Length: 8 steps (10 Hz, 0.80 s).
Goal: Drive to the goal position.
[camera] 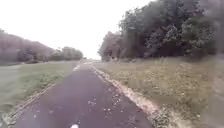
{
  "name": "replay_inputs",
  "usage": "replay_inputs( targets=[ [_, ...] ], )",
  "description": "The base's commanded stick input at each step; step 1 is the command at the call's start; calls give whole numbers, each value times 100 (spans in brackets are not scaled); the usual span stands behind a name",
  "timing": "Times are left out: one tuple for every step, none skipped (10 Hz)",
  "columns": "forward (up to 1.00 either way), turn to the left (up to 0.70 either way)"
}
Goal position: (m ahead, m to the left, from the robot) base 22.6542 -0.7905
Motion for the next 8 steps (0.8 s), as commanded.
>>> replay_inputs(
  targets=[
    [70,35],
    [70,35],
    [70,35],
    [70,35],
    [70,35],
    [70,35],
    [70,16],
    [70,0]
  ],
)
